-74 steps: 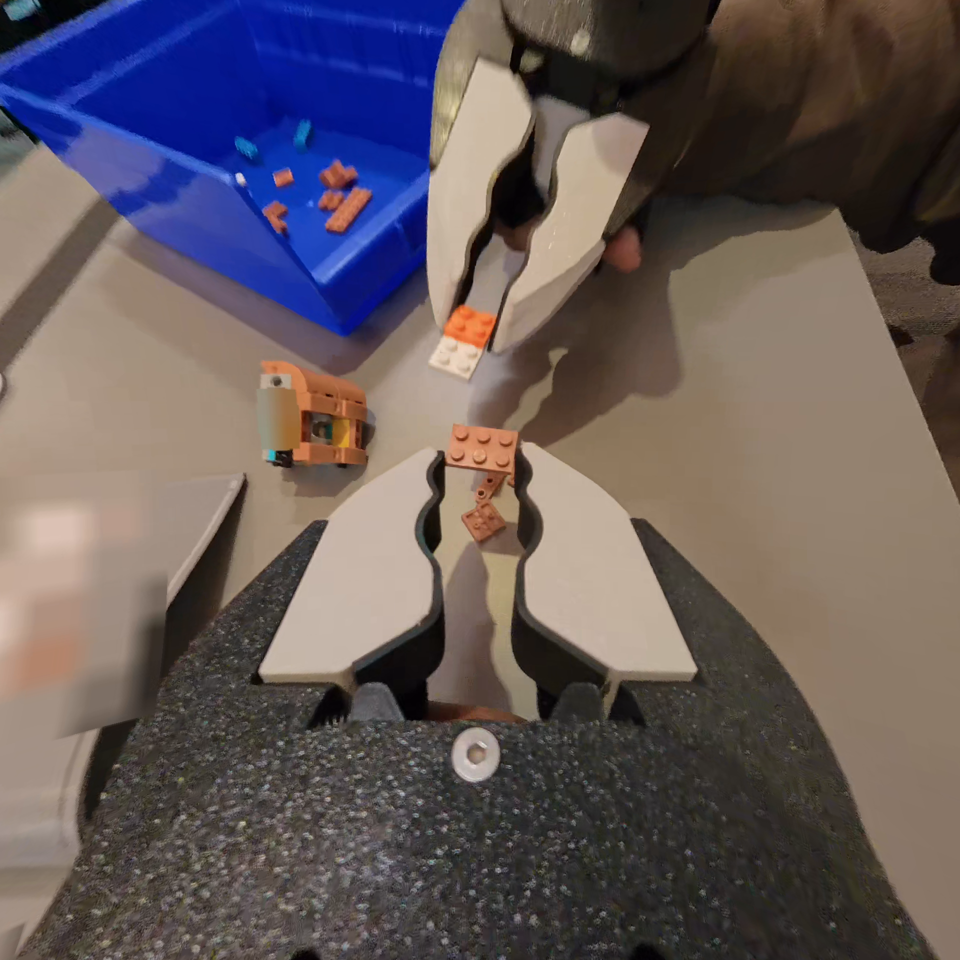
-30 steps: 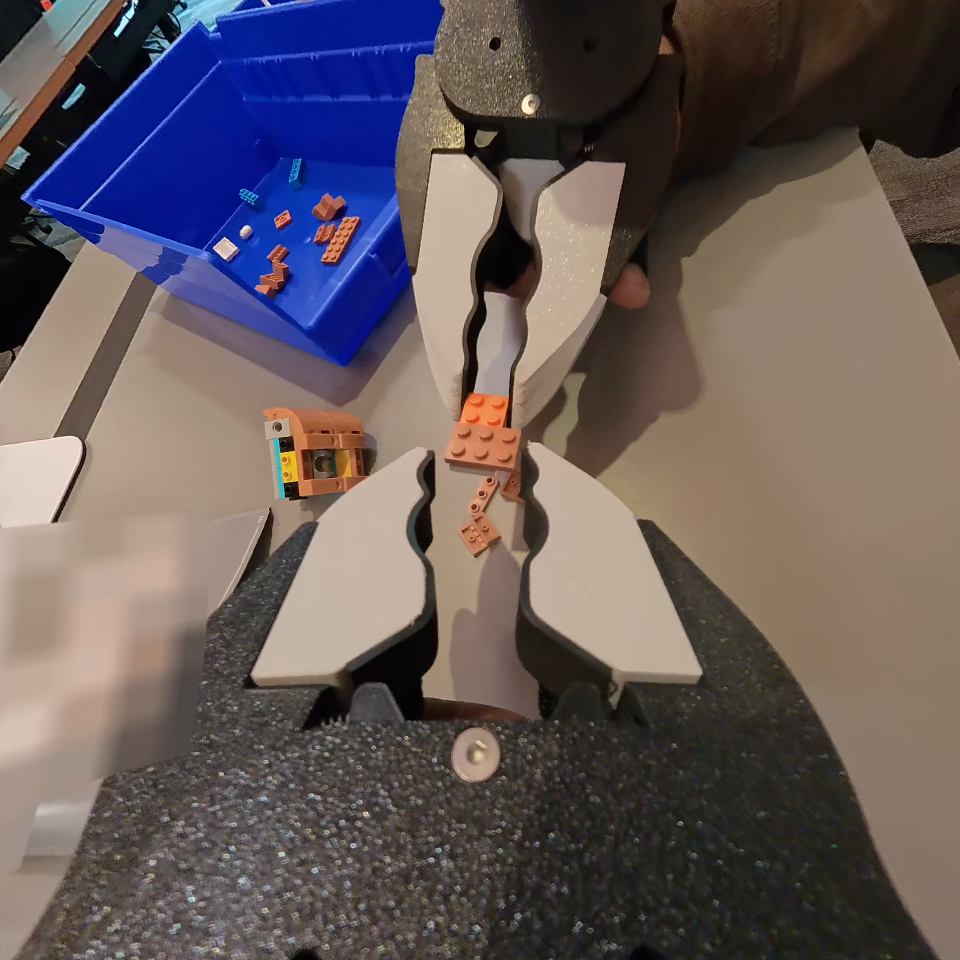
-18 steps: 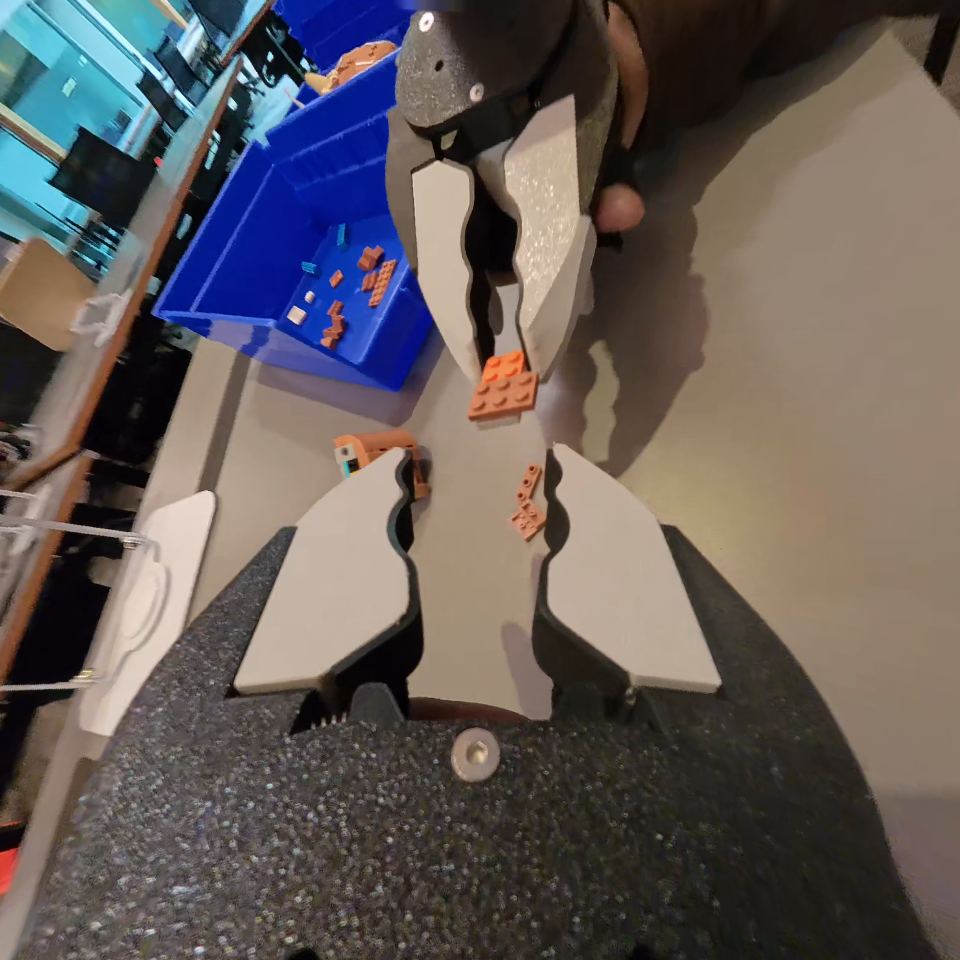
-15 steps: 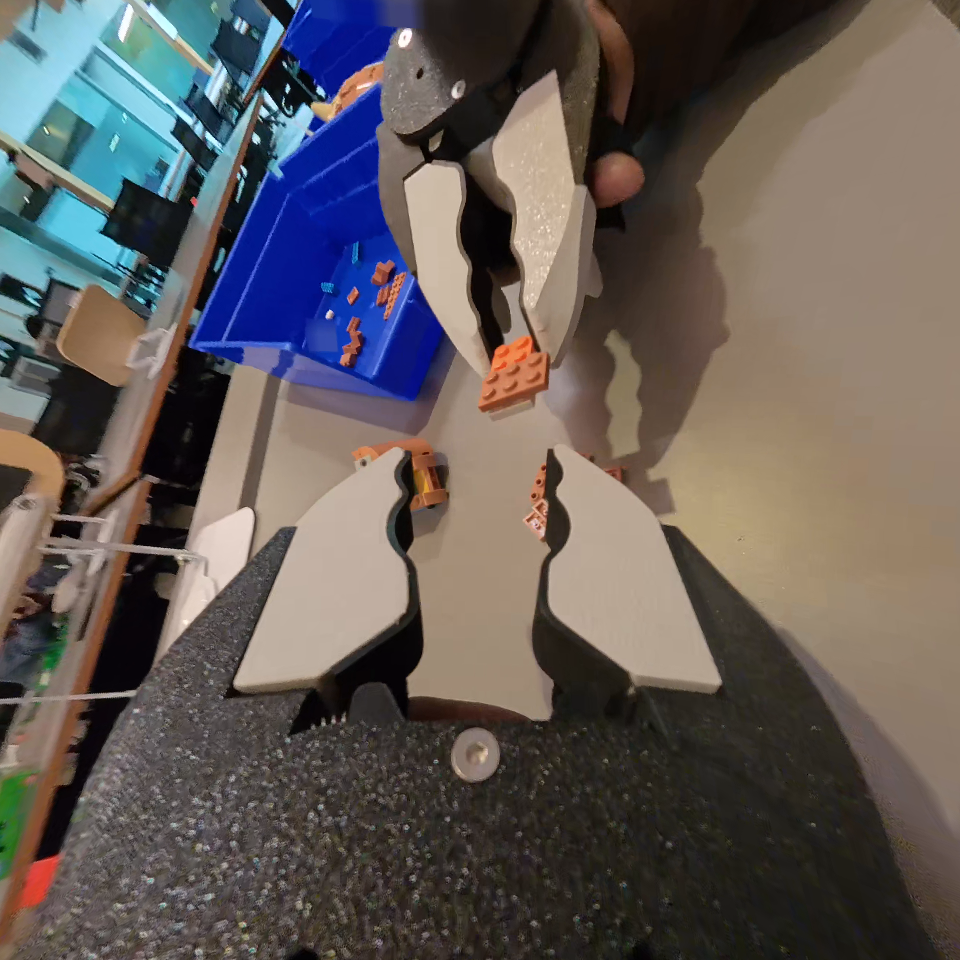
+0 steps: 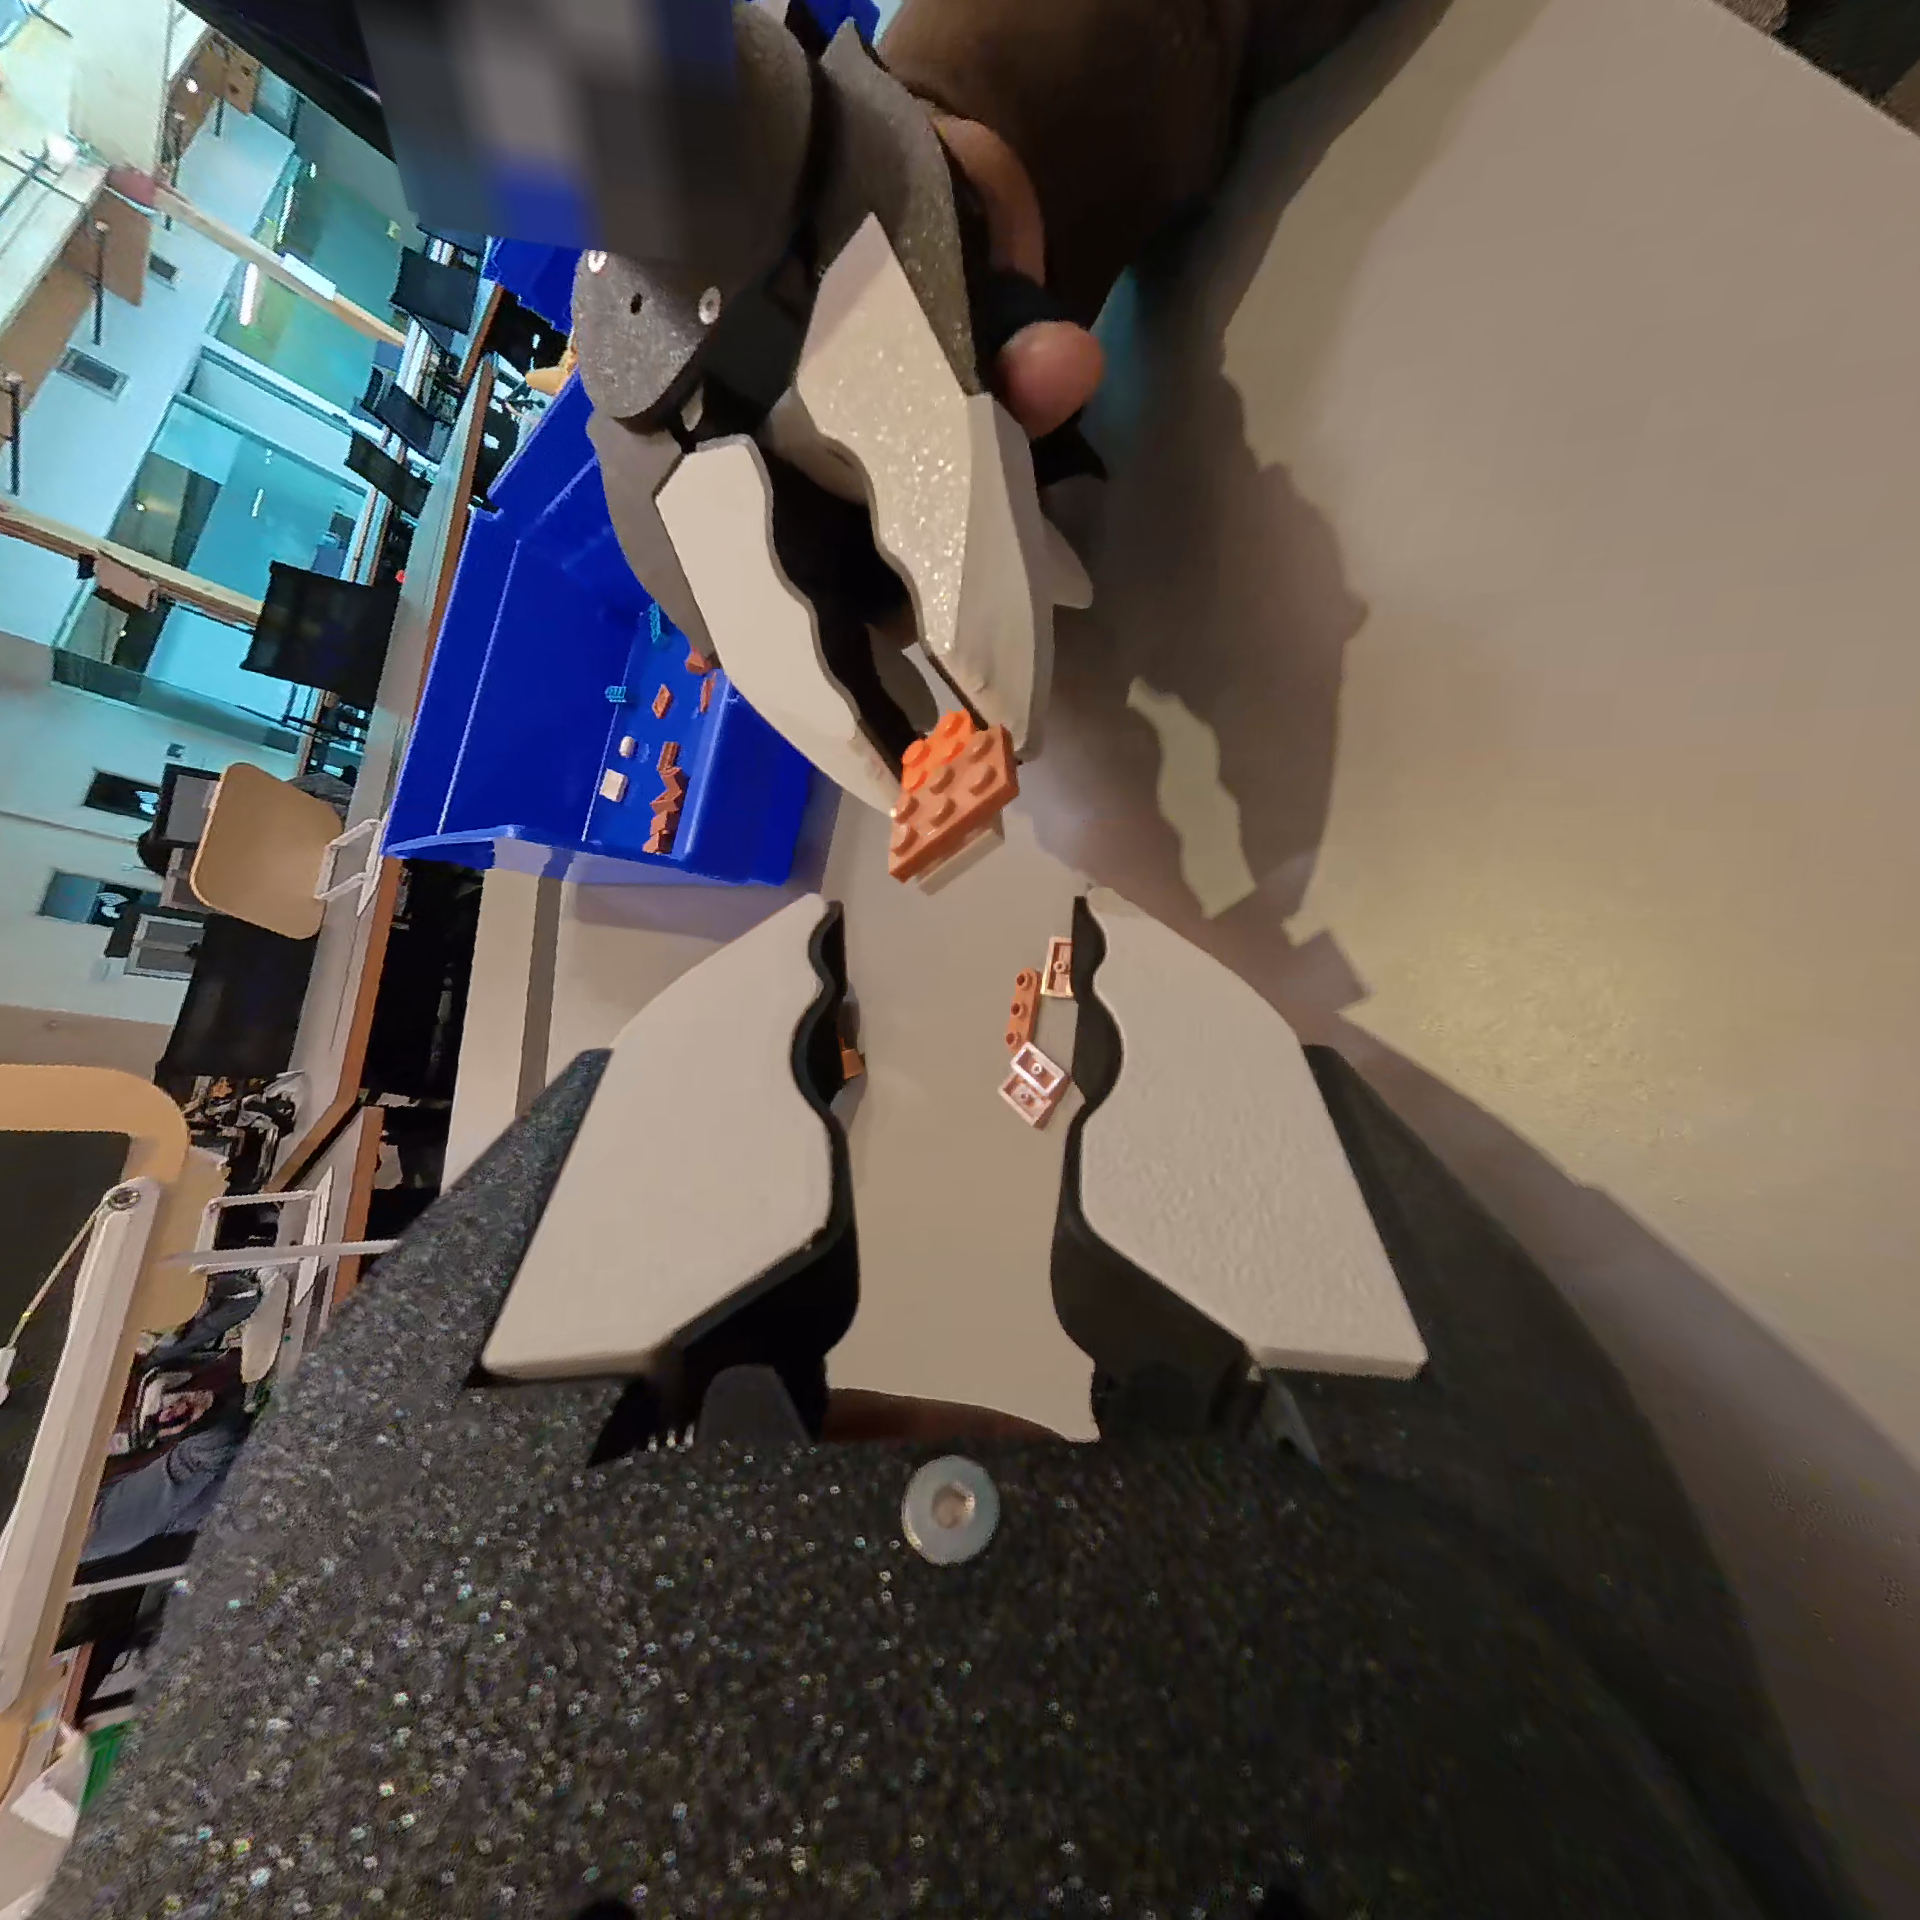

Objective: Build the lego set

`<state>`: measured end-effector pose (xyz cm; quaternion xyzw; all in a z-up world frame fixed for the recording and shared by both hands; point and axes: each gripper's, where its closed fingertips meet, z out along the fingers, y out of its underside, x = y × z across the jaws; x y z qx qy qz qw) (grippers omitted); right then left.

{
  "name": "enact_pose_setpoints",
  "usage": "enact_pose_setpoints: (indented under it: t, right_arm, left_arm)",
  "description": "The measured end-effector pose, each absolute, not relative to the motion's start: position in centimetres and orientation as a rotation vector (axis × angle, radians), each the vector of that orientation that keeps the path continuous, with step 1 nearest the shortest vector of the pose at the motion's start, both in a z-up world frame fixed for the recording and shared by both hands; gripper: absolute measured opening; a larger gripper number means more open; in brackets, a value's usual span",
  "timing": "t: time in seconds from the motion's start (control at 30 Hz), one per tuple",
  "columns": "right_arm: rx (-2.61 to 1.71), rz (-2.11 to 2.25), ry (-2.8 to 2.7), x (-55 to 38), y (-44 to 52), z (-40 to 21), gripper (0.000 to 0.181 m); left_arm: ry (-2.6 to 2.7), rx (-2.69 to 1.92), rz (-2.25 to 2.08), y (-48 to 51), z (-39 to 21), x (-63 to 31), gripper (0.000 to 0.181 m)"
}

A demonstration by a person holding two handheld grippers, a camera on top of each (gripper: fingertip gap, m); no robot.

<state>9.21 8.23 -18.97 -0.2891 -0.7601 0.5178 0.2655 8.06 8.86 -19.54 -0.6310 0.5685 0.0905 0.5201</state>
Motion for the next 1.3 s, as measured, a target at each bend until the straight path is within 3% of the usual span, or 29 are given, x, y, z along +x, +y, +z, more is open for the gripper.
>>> enact_pose_setpoints:
  t: [1.3]
  right_arm:
    - [-0.867,1.530,-2.007,9.1,8.4,-17.8,0.017]
  left_arm:
    - [1.458,-1.034,0.767,9.4,-16.7,8.7,0.010]
